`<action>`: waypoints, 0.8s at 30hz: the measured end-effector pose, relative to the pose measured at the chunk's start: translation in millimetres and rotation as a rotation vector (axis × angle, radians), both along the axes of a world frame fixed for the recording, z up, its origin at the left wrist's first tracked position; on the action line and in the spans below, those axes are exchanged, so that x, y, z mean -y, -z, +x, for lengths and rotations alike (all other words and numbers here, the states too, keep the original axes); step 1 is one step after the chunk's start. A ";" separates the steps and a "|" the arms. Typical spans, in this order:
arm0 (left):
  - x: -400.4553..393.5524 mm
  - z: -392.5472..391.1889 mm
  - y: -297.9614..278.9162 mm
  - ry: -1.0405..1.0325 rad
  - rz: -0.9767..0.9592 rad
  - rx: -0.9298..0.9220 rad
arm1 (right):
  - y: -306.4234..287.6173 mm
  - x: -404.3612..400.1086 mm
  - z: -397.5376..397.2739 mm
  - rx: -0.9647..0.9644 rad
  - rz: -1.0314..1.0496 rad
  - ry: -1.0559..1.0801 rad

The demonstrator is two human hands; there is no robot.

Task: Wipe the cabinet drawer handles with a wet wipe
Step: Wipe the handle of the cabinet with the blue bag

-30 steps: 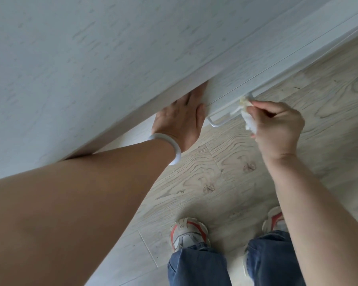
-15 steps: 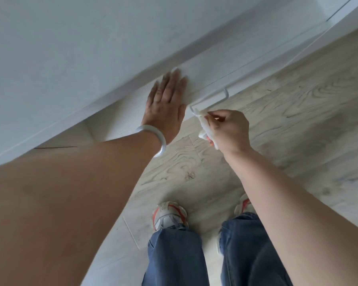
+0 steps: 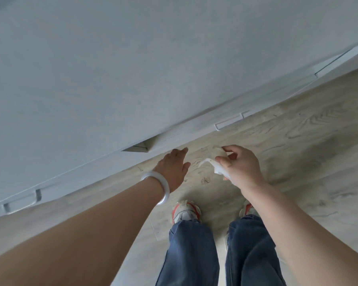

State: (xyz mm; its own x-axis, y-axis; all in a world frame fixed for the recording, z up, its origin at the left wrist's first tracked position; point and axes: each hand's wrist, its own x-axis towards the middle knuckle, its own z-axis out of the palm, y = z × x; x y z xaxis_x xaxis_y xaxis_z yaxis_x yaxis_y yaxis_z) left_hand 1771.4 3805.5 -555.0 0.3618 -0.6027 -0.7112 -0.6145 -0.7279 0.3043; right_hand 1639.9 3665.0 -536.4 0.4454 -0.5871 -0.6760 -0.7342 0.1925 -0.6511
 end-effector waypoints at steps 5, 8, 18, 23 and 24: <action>-31.8 4.2 -40.5 -0.126 -0.070 0.011 | -35.6 -31.2 15.3 0.019 0.100 0.039; -55.5 4.4 -61.1 -0.189 -0.065 0.040 | -49.0 -46.2 23.4 0.040 0.161 0.036; -133.7 -27.9 -124.4 -0.483 -0.009 0.113 | -104.9 -85.5 24.0 0.064 0.208 -0.171; -144.9 -40.9 -139.7 -0.570 -0.030 0.128 | -121.9 -100.2 30.1 0.078 0.191 -0.262; -146.8 -40.6 -140.6 -0.590 -0.031 0.133 | -123.1 -102.7 32.5 0.077 0.184 -0.285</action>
